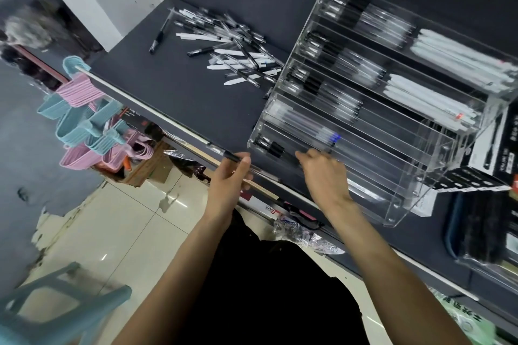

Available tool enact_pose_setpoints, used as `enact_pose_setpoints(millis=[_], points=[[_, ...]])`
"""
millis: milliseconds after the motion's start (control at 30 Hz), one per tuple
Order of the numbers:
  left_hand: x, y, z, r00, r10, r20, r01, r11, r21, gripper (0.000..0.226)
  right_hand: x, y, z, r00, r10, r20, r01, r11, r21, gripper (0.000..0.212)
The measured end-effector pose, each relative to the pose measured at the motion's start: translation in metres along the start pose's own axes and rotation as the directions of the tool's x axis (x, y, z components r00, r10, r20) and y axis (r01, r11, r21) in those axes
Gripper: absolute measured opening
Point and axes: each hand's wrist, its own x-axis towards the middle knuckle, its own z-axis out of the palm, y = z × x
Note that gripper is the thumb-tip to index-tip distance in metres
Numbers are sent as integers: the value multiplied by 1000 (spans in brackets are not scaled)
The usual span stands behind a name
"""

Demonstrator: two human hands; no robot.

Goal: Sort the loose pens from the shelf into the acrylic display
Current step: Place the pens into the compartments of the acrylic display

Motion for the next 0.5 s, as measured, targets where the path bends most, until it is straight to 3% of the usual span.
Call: enact_pose_setpoints(millis=[100,200,233,333,400,433,467,500], points=[[3,-1,4,999,34,-31,-33,998,44,21,-7,-4,-12,993,58,-101,-38,980,195,36],[6,1,14,995,91,-31,-88,993,76,26,-25,-9,-35,986,161,-50,-92,761,643,26],[6,2,19,994,104,-14,-103,991,88,25,-32,-10,-39,987,154,-42,-81,714,695,23],[7,4,37,990,112,86,-117,992,55,20,-46,-3,-29,977,173,-126,-63,796,602,17],[9,3,47,973,139,186,-164,978,127,20,-50,7,-21,961,227,-157,-102,820,563,16],[12,0,49,952,196,236,-258,927,272,22,-52,12,-19,949,258,-184,-123,836,535,15],[19,-5,48,906,301,296,-411,788,457,26,-55,17,-18,933,283,-221,-145,860,490,15],[26,-9,44,825,417,383,-565,563,604,29,-57,23,-17,919,298,-260,-164,885,435,14]])
